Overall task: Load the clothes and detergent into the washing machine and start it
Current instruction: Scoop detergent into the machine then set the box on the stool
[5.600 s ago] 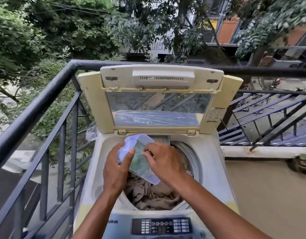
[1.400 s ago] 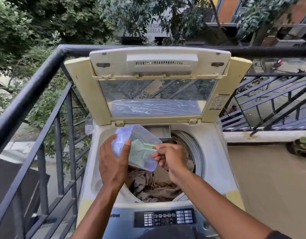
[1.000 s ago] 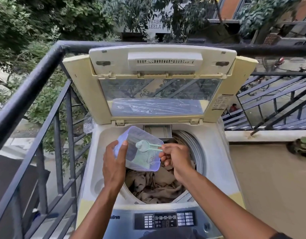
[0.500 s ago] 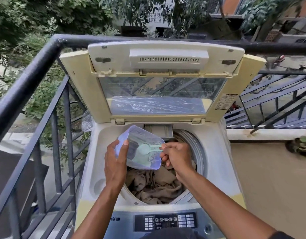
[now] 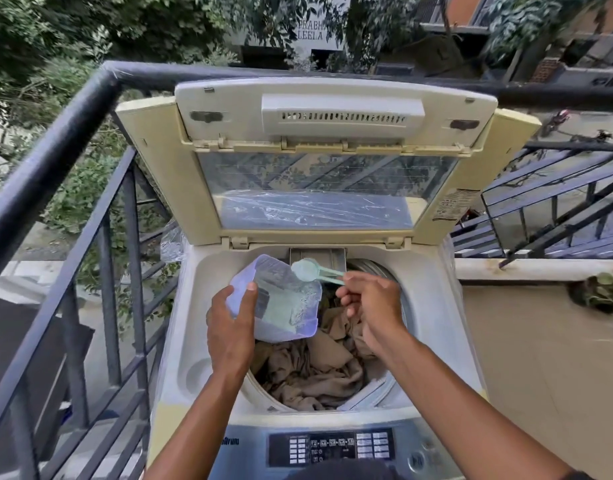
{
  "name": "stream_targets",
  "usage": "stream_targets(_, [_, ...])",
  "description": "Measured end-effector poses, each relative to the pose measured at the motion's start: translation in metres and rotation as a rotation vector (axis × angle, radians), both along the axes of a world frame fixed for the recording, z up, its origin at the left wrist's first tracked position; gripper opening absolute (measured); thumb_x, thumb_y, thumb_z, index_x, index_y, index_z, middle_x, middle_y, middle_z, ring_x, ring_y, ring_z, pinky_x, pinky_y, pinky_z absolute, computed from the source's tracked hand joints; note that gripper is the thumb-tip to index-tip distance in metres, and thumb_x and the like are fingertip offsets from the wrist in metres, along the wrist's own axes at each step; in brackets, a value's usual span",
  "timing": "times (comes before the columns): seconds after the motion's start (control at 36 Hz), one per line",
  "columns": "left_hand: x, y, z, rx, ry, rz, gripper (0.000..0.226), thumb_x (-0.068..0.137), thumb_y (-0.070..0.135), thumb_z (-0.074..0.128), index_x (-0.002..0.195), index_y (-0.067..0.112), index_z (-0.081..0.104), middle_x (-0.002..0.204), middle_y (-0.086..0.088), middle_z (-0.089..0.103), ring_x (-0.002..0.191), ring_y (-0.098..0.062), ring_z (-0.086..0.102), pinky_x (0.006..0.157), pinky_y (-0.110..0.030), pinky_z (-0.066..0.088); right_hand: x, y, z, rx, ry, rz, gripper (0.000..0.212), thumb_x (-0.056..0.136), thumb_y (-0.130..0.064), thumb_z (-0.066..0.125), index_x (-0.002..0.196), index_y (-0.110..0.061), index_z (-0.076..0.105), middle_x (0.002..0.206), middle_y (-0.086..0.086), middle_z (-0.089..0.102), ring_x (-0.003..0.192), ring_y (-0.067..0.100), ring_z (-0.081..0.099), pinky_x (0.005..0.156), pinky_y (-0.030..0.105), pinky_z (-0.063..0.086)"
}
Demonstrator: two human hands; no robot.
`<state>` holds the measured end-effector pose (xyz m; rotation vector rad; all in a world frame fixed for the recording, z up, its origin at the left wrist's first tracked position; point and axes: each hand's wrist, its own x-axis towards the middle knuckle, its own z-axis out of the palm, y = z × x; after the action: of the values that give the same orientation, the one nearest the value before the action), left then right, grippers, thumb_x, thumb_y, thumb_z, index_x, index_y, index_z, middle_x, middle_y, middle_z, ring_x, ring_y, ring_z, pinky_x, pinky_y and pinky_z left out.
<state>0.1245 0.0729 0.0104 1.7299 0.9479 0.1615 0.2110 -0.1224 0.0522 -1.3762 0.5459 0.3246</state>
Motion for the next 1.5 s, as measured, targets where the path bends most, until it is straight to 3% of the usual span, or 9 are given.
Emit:
stream_targets(0.22, [0.003,-0.002,-0.007,0.037,0.119,-0.027,0.093,0.074,0.092,0.045,0.144,0.032,0.049,0.144,-0.005,0.057,0.128,-0.029,0.056,0.108,-0.054,0.047,0.03,0.006,-0.011,-0.187,-0.085,-0.025,0.017,0.094,0.004,0.059,0.093,-0.003,0.074,0.062,0.01,0.07,0.052,0.018,0.055,0.044,0.025,0.046])
stream_targets(0.39, [0.005,-0.003,-0.011,0.062,0.11,-0.045,0.075,0.089,0.08,0.053,0.141,0.026,0.052,0.141,-0.005,0.06,0.125,-0.028,0.058,0.101,-0.043,0.047,0.042,0.02,-0.025,-0.417,-0.171,0.114,0.018,0.097,-0.008,0.064,0.087,-0.015,0.077,0.067,0.005,0.074,0.045,0.008,0.06,0.047,0.024,0.052])
stream_targets(0.5, [0.004,-0.002,-0.013,0.034,0.121,-0.049,0.092,0.077,0.091,0.048,0.146,0.029,0.049,0.146,-0.002,0.056,0.13,-0.027,0.056,0.107,-0.047,0.046,0.042,0.028,-0.035,-0.542,-0.302,0.211,0.016,0.096,-0.014,0.066,0.09,-0.014,0.081,0.068,-0.002,0.075,0.06,0.015,0.071,0.058,0.036,0.062])
stream_targets(0.61, [0.003,-0.002,-0.013,0.022,0.126,-0.043,0.096,0.074,0.092,0.047,0.147,0.03,0.048,0.149,-0.003,0.054,0.132,-0.027,0.054,0.109,-0.047,0.045,0.04,0.032,-0.037,-0.647,-0.432,0.331,0.02,0.098,-0.017,0.065,0.084,-0.017,0.08,0.072,-0.011,0.07,0.063,0.0,0.061,0.06,0.013,0.047])
stream_targets(0.69, [0.002,-0.002,-0.012,0.024,0.124,-0.042,0.097,0.074,0.092,0.047,0.148,0.03,0.047,0.15,-0.003,0.054,0.133,-0.027,0.053,0.11,-0.048,0.044,0.038,0.034,-0.034,-0.784,-0.514,0.376,0.016,0.099,-0.019,0.067,0.1,-0.015,0.082,0.083,-0.007,0.078,0.067,0.001,0.064,0.058,0.002,0.038])
stream_targets(0.78, [0.002,-0.003,-0.011,0.028,0.12,-0.048,0.096,0.074,0.092,0.046,0.147,0.03,0.047,0.149,-0.003,0.054,0.132,-0.027,0.054,0.11,-0.049,0.045,0.037,0.033,-0.034,-0.827,-0.558,0.384,0.016,0.099,-0.017,0.066,0.103,-0.016,0.082,0.081,-0.006,0.078,0.069,0.011,0.07,0.063,0.025,0.055])
stream_targets(0.86, [0.002,-0.003,-0.012,0.03,0.12,-0.05,0.096,0.075,0.093,0.046,0.147,0.03,0.047,0.149,-0.003,0.054,0.132,-0.028,0.054,0.109,-0.049,0.046,0.037,0.029,-0.038,-0.859,-0.594,0.374,0.016,0.098,-0.015,0.065,0.098,-0.012,0.081,0.08,0.001,0.079,0.072,0.019,0.072,0.065,0.034,0.056])
stream_targets(1.11, [0.002,-0.005,-0.014,0.03,0.117,-0.056,0.097,0.074,0.094,0.045,0.147,0.03,0.046,0.15,-0.003,0.053,0.134,-0.027,0.052,0.11,-0.049,0.045,0.037,0.014,-0.043,-0.919,-0.654,0.417,0.022,0.099,-0.018,0.065,0.114,-0.02,0.08,0.089,-0.003,0.08,0.073,0.014,0.069,0.066,0.022,0.044])
stream_targets(1.5, [0.001,-0.007,-0.013,0.02,0.102,-0.043,0.092,0.076,0.089,0.048,0.146,0.029,0.048,0.148,-0.005,0.053,0.135,-0.026,0.05,0.11,-0.047,0.042,0.029,-0.014,-0.036,-1.069,-0.79,0.417,0.02,0.094,-0.011,0.065,0.106,-0.015,0.081,0.07,0.006,0.066,0.06,0.028,0.061,0.051,0.035,0.053])
